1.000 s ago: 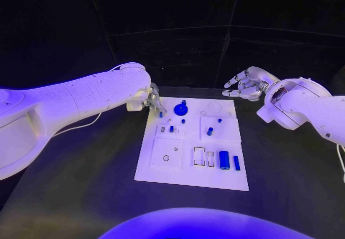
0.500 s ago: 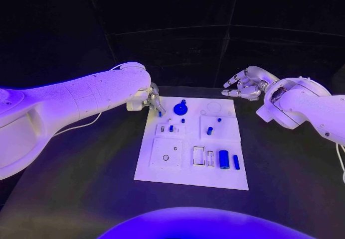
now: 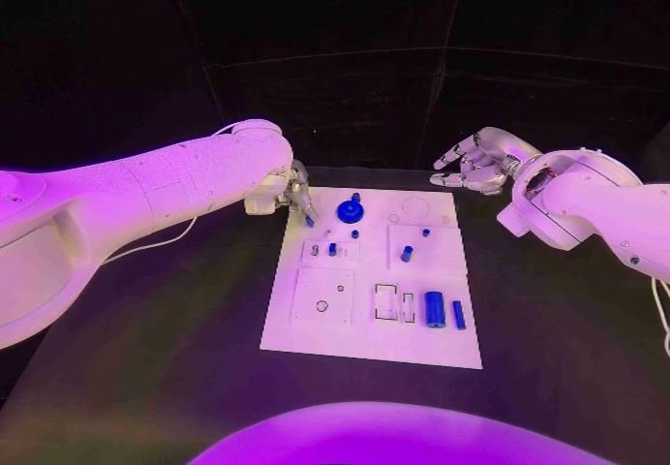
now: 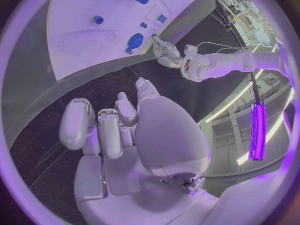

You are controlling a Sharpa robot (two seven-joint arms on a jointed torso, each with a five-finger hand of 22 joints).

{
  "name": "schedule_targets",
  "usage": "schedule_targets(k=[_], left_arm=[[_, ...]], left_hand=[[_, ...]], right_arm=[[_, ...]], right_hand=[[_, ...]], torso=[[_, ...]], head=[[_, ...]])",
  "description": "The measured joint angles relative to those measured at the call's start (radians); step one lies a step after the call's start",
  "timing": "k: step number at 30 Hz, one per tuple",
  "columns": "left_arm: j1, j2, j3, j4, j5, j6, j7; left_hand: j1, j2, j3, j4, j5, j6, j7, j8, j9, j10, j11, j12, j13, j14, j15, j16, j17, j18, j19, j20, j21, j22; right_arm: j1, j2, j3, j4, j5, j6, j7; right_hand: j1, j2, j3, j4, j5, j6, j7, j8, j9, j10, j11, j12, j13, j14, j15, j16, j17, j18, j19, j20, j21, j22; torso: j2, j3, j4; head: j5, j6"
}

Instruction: Assemble the parts on the task board

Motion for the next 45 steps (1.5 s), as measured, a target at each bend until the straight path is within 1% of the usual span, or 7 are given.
schedule_targets(k=[4, 6, 8, 14, 31, 37, 45], left_arm=[[0.000, -0.005, -0.002, 0.003, 0.007, -0.002, 0.003], [-0.001, -0.008, -0.002, 0.005, 0.012, -0.006, 0.005], [-0.003, -0.014, -0.003, 0.011, 0.018, -0.014, 0.009], [-0.003, -0.047, -0.003, 0.050, 0.045, -0.053, 0.023], [-0.003, -0.208, -0.003, 0.325, 0.097, -0.218, 0.063], [-0.011, -0.242, -0.004, 0.381, 0.095, -0.260, 0.078], [-0.030, -0.264, -0.006, 0.417, 0.082, -0.293, 0.084]], left_hand=[[0.001, -0.019, 0.058, 0.046, 0.015, -0.005, 0.005, -0.003, 0.007, -0.001, 0.002, -0.009, -0.011, 0.000, 0.000, 0.000, 0.000, 0.000, 0.000, 0.000, 0.000, 0.000], [-0.030, -0.045, 0.126, 0.039, 0.017, -0.006, 0.006, 0.006, 0.017, -0.001, 0.002, -0.009, -0.014, 0.000, 0.000, 0.000, 0.000, 0.000, 0.000, 0.000, 0.000, 0.000], [-0.077, -0.071, 0.216, 0.010, 0.017, -0.006, 0.006, 0.018, 0.027, 0.003, 0.005, -0.009, -0.017, 0.000, 0.000, 0.000, 0.000, 0.000, 0.000, 0.000, -0.001, 0.000], [-0.126, -0.109, 0.311, 0.003, 0.028, -0.006, 0.006, 0.036, 0.048, 0.012, 0.000, -0.013, -0.019, 0.000, 0.000, 0.000, 0.000, 0.000, 0.000, 0.000, -0.010, 0.000], [-0.160, -0.144, 0.368, -0.019, 0.070, 0.000, 0.000, 0.059, 0.068, 0.033, -0.004, 0.013, 0.003, 0.000, 0.000, 0.000, 0.000, 0.000, 0.000, 0.000, -0.014, 0.000], [-0.155, -0.163, 0.369, -0.019, 0.082, 0.001, 0.000, 0.064, 0.070, 0.040, -0.004, 0.020, 0.010, 0.000, 0.000, 0.000, 0.000, 0.000, 0.000, 0.000, -0.014, 0.000], [-0.152, -0.186, 0.377, -0.027, 0.082, 0.005, -0.003, 0.067, 0.072, 0.053, -0.009, 0.028, 0.018, 0.000, 0.000, 0.000, 0.000, 0.000, 0.000, 0.000, -0.014, 0.000]], right_arm=[[0.000, 0.000, 0.000, 0.000, 0.000, 0.000, 0.000], [0.000, 0.000, 0.000, 0.000, 0.000, 0.000, 0.000], [0.000, 0.000, 0.000, 0.000, 0.000, 0.000, 0.000], [0.000, 0.000, 0.000, -0.001, 0.000, 0.001, 0.000], [0.000, -0.007, 0.000, -0.001, 0.000, 0.003, 0.002], [0.000, -0.009, 0.000, -0.002, 0.001, 0.003, 0.002], [0.000, -0.010, 0.000, -0.003, 0.002, 0.004, 0.002]], right_hand=[[0.000, 0.000, 0.000, 0.000, 0.000, 0.000, 0.000, 0.000, 0.000, 0.000, 0.000, 0.000, 0.000, 0.000, 0.000, 0.000, 0.000, 0.000, 0.000, 0.000, 0.000, 0.000], [0.000, 0.000, 0.000, 0.000, 0.000, 0.000, 0.000, 0.000, 0.000, 0.000, 0.000, 0.000, 0.000, 0.000, 0.000, 0.000, 0.000, 0.000, 0.000, 0.000, 0.000, 0.000], [0.000, 0.000, 0.000, 0.000, 0.000, 0.000, 0.000, 0.000, 0.000, 0.000, 0.000, 0.000, 0.000, 0.000, 0.000, 0.000, 0.000, 0.000, 0.000, 0.000, 0.000, 0.000], [0.000, 0.000, 0.000, 0.000, 0.000, 0.000, 0.000, 0.000, 0.000, 0.000, 0.000, 0.000, 0.000, 0.000, 0.000, 0.000, 0.001, 0.000, 0.000, 0.000, 0.000, 0.000], [0.000, 0.000, -0.003, 0.003, 0.000, 0.000, 0.000, 0.004, 0.000, 0.000, 0.000, 0.000, 0.000, 0.000, 0.000, 0.000, 0.001, 0.000, 0.000, 0.000, 0.000, 0.000], [0.000, 0.000, -0.003, 0.003, 0.000, 0.000, 0.000, 0.004, 0.000, 0.000, 0.000, 0.000, 0.000, 0.000, 0.000, 0.000, 0.000, 0.000, 0.000, 0.000, 0.000, 0.000], [0.000, 0.000, -0.003, 0.003, 0.000, 0.000, 0.000, 0.004, 0.000, 0.000, 0.000, 0.000, 0.000, 0.000, 0.000, 0.000, 0.000, 0.000, 0.000, 0.000, 0.000, 0.000]], torso=[[0.000, -0.0001, 0.0002], [0.000, -0.0001, 0.0004], [0.000, -0.0002, 0.0009], [-0.001, -0.0004, 0.0016], [-0.002, -0.0004, 0.0033], [-0.001, -0.0002, 0.0029], [0.000, 0.0000, 0.0010]], head=[[0.000, 0.000], [0.000, -0.001], [0.000, -0.001], [0.001, -0.001], [0.011, 0.000], [0.015, -0.003], [0.017, -0.005]])
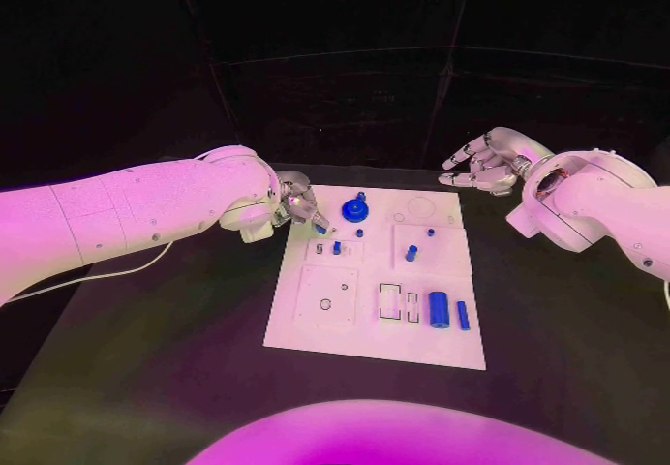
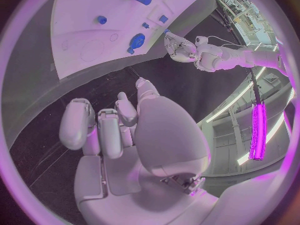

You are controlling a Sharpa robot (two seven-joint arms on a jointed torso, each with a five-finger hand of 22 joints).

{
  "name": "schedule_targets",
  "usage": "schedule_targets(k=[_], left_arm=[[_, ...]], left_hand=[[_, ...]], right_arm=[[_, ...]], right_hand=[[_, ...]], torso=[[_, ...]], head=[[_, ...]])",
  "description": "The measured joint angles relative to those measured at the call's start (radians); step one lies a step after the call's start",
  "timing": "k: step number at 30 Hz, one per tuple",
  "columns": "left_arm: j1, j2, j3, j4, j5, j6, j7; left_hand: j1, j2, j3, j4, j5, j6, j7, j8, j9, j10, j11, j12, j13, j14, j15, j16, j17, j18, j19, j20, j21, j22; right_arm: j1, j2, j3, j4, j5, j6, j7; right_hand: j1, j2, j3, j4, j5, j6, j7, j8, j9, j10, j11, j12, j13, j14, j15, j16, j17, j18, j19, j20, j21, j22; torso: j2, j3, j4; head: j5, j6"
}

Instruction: Assemble the parts on the task board

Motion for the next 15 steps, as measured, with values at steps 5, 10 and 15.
schedule_targets(k=[5, 10, 15], left_arm=[[-0.011, -0.002, 0.000, 0.011, -0.011, -0.006, 0.000], [-0.022, -0.001, -0.001, 0.016, -0.023, -0.007, -0.003], [-0.028, -0.001, -0.002, 0.018, -0.038, -0.005, -0.008]], left_hand=[[-0.003, -0.003, 0.002, -0.002, 0.000, 0.000, 0.000, 0.001, 0.001, 0.000, 0.000, 0.000, 0.001, 0.000, 0.000, 0.000, 0.000, 0.000, 0.000, 0.000, 0.000, 0.000], [-0.006, -0.005, 0.002, -0.002, 0.004, 0.000, 0.000, 0.001, 0.001, 0.002, -0.001, 0.002, 0.003, 0.000, 0.000, 0.000, 0.000, 0.000, 0.000, 0.000, 0.000, 0.000], [-0.007, -0.007, 0.002, -0.003, 0.005, 0.001, 0.001, 0.001, 0.001, 0.004, -0.003, 0.004, 0.005, 0.000, 0.000, 0.000, 0.000, 0.000, 0.000, 0.000, 0.000, 0.000]], right_arm=[[0.000, 0.000, 0.000, -0.001, 0.000, 0.000, 0.000], [0.000, 0.001, 0.000, -0.002, 0.001, 0.001, 0.001], [0.000, 0.001, 0.000, -0.002, 0.001, 0.002, 0.001]], right_hand=[[0.000, 0.000, 0.000, 0.000, 0.000, 0.000, 0.000, 0.000, 0.000, 0.000, 0.000, 0.000, 0.000, 0.000, 0.000, 0.000, 0.000, 0.000, 0.000, 0.000, 0.000, 0.000], [0.000, 0.000, 0.000, 0.000, 0.000, 0.000, 0.000, 0.000, 0.000, 0.000, 0.000, 0.000, 0.000, 0.000, 0.000, 0.000, 0.000, 0.000, 0.000, 0.000, 0.000, 0.000], [0.000, 0.000, 0.000, 0.000, 0.000, 0.000, 0.000, 0.000, 0.000, 0.000, 0.000, 0.000, 0.000, 0.000, 0.000, 0.000, 0.000, 0.000, 0.000, 0.000, 0.000, 0.000]], torso=[[0.000, -0.0005, -0.0005], [0.001, -0.0005, -0.0012], [0.001, -0.0005, -0.0012]], head=[[0.001, -0.002], [0.002, -0.004], [0.002, -0.004]])
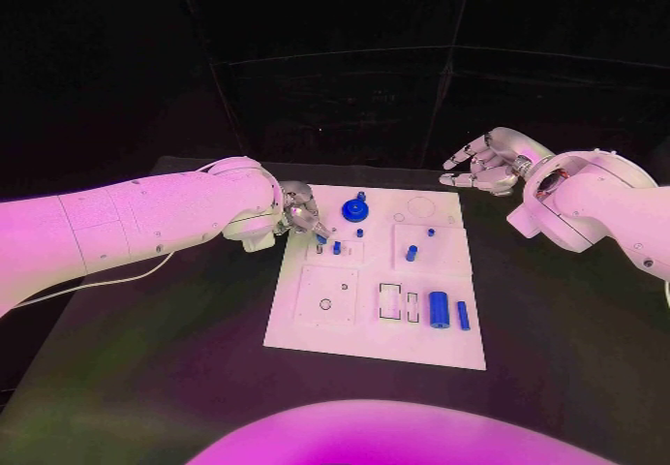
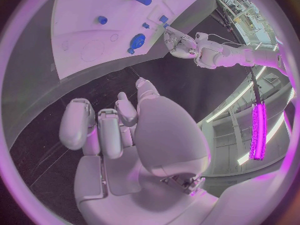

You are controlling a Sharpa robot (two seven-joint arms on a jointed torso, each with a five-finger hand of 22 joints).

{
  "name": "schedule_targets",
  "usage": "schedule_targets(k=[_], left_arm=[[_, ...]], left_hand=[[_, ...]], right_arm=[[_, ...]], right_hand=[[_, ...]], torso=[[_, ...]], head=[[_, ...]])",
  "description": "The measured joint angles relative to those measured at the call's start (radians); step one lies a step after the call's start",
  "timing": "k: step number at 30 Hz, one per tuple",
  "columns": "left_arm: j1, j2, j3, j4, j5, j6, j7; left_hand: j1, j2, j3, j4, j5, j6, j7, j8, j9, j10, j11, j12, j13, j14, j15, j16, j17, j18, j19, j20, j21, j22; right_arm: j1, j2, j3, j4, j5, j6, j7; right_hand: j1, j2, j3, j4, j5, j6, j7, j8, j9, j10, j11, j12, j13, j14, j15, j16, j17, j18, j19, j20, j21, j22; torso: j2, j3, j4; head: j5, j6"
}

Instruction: Assemble the parts on the task board

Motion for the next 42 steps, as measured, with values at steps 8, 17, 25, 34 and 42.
schedule_targets(k=[8, 17, 25, 34, 42], left_arm=[[-0.005, -0.001, 0.000, 0.002, -0.037, 0.007, -0.008], [-0.009, 0.000, -0.001, 0.009, -0.061, 0.014, -0.023], [-0.009, -0.001, -0.001, 0.006, -0.068, 0.030, -0.033], [-0.008, 0.001, 0.000, 0.004, -0.069, 0.052, -0.036], [-0.008, 0.001, 0.000, 0.005, -0.067, 0.067, -0.037]], left_hand=[[-0.004, -0.005, 0.010, -0.010, 0.005, 0.000, 0.000, 0.000, 0.000, 0.003, 0.003, 0.005, 0.005, 0.000, 0.000, 0.000, 0.000, 0.000, 0.000, 0.000, 0.000, 0.000], [0.000, -0.008, 0.010, -0.010, 0.007, 0.005, -0.002, 0.003, 0.001, 0.007, 0.002, 0.010, 0.008, 0.000, 0.000, 0.000, 0.000, 0.000, 0.000, 0.000, 0.000, 0.001], [0.002, -0.006, 0.010, -0.010, 0.007, 0.005, -0.002, 0.002, 0.001, 0.008, 0.001, 0.010, 0.008, 0.000, 0.000, 0.000, 0.000, 0.000, 0.000, 0.000, 0.000, 0.001], [0.001, -0.006, 0.010, -0.010, 0.012, 0.005, -0.001, 0.002, 0.001, 0.009, 0.001, 0.010, 0.009, 0.000, 0.000, 0.000, 0.000, 0.000, 0.000, 0.000, 0.000, 0.001], [0.001, -0.006, 0.010, -0.010, 0.012, 0.005, -0.001, 0.002, 0.002, 0.009, 0.001, 0.010, 0.011, 0.000, 0.000, 0.000, 0.000, 0.000, 0.000, 0.000, 0.000, 0.000]], right_arm=[[0.000, 0.000, 0.000, -0.001, 0.001, 0.001, 0.001], [0.000, 0.001, 0.000, -0.002, 0.001, 0.002, 0.002], [0.000, 0.001, 0.000, -0.003, 0.002, 0.002, 0.002], [0.000, 0.002, 0.000, -0.003, 0.002, 0.003, 0.002], [0.000, 0.002, 0.000, -0.003, 0.002, 0.003, 0.002]], right_hand=[[0.000, 0.000, 0.000, 0.000, 0.004, 0.000, 0.000, 0.000, 0.000, 0.000, 0.000, 0.000, 0.000, 0.000, 0.000, 0.000, 0.000, 0.000, 0.000, 0.000, 0.000, 0.000], [0.000, 0.000, 0.000, 0.000, 0.004, 0.000, 0.000, 0.000, 0.000, 0.000, 0.000, 0.000, 0.000, 0.000, 0.000, 0.000, 0.000, 0.000, 0.000, 0.000, 0.000, 0.000], [0.000, 0.000, 0.000, 0.000, 0.004, 0.000, 0.000, 0.000, 0.000, 0.000, 0.000, 0.000, 0.000, 0.000, 0.000, 0.000, 0.000, 0.000, 0.000, 0.000, 0.000, 0.000], [0.000, 0.000, 0.000, 0.000, 0.004, 0.000, 0.000, 0.000, 0.000, 0.000, 0.000, 0.000, 0.000, 0.000, 0.000, 0.000, 0.000, 0.000, 0.000, 0.000, 0.000, 0.000], [0.000, 0.000, 0.000, 0.000, 0.004, 0.000, 0.000, 0.000, 0.000, 0.000, 0.000, 0.000, 0.000, 0.000, 0.000, 0.000, 0.000, 0.000, 0.000, 0.000, 0.000, 0.000]], torso=[[0.000, 0.0000, 0.0000], [0.000, -0.0003, 0.0000], [0.000, -0.0002, 0.0000], [-0.001, -0.0001, -0.0004], [-0.001, 0.0002, -0.0004]], head=[[0.001, -0.003], [0.002, -0.004], [0.001, -0.006], [-0.002, -0.005], [-0.002, -0.007]])
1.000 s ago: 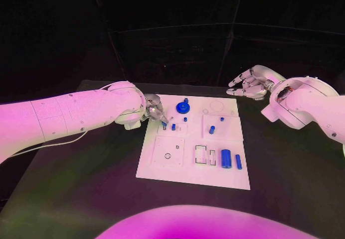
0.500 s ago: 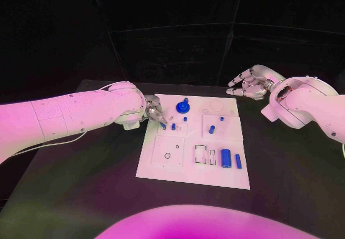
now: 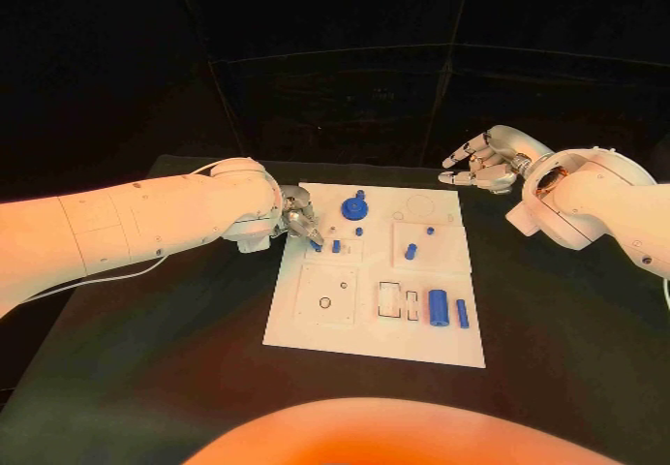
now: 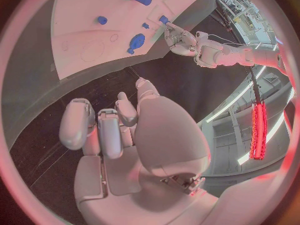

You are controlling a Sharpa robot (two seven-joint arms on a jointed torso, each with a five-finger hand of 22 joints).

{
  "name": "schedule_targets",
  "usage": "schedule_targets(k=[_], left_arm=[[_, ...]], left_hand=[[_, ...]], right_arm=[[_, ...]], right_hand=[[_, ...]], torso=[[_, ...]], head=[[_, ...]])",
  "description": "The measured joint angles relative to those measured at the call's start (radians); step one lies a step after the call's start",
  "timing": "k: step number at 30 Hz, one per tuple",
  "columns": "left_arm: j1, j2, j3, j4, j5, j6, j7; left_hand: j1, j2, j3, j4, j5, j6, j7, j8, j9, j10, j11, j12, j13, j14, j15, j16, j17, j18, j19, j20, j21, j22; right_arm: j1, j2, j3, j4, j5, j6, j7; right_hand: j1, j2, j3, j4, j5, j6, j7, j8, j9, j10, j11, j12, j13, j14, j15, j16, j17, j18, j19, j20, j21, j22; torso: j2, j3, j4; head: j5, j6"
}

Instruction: Assemble the parts on the task board

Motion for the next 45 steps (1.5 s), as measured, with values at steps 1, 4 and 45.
schedule_targets(k=[1, 4, 45], left_arm=[[0.000, 0.000, 0.000, 0.000, 0.000, 0.002, 0.000], [-0.001, 0.000, -0.001, 0.000, 0.001, 0.006, -0.001], [0.003, 0.024, -0.009, -0.030, 0.022, 0.013, -0.020]], left_hand=[[0.000, 0.000, 0.000, 0.000, 0.000, 0.000, 0.000, 0.000, 0.000, 0.000, 0.000, 0.000, 0.000, 0.000, 0.000, 0.000, 0.000, 0.000, 0.000, 0.000, 0.000, 0.000], [0.000, 0.000, 0.000, 0.000, 0.000, 0.000, 0.000, 0.000, 0.000, 0.000, 0.000, 0.000, 0.000, 0.000, 0.000, 0.000, 0.000, 0.000, 0.000, 0.000, 0.000, 0.000], [-0.065, -0.009, -0.041, -0.012, -0.012, 0.041, -0.027, -0.003, -0.017, 0.018, -0.011, 0.005, 0.003, -0.003, -0.011, 0.000, 0.000, 0.000, 0.000, -0.014, 0.005, 0.000]], right_arm=[[0.000, 0.000, 0.000, 0.000, 0.000, 0.000, 0.000], [0.000, 0.001, 0.000, -0.001, 0.000, 0.000, 0.000], [0.000, 0.008, 0.000, -0.007, 0.000, 0.002, 0.002]], right_hand=[[0.000, 0.000, 0.000, 0.000, 0.000, 0.000, 0.000, 0.000, 0.000, 0.000, 0.000, 0.000, 0.000, 0.000, 0.000, 0.000, 0.000, 0.000, 0.000, 0.000, 0.000, 0.000], [0.000, 0.000, 0.000, 0.000, 0.000, 0.000, 0.000, 0.000, 0.000, 0.000, 0.000, 0.000, 0.000, 0.000, 0.000, 0.000, 0.000, 0.000, 0.000, 0.000, 0.000, 0.000], [0.000, 0.000, -0.004, 0.004, 0.000, 0.000, 0.000, 0.000, 0.000, 0.000, 0.000, 0.000, 0.000, 0.000, 0.000, 0.000, 0.000, 0.000, 0.000, 0.000, -0.004, -0.001]], torso=[[0.000, 0.0001, 0.0001], [0.000, 0.0001, 0.0010], [0.000, 0.0003, -0.0004]], head=[[0.000, 0.000], [0.001, -0.001], [-0.005, -0.011]])
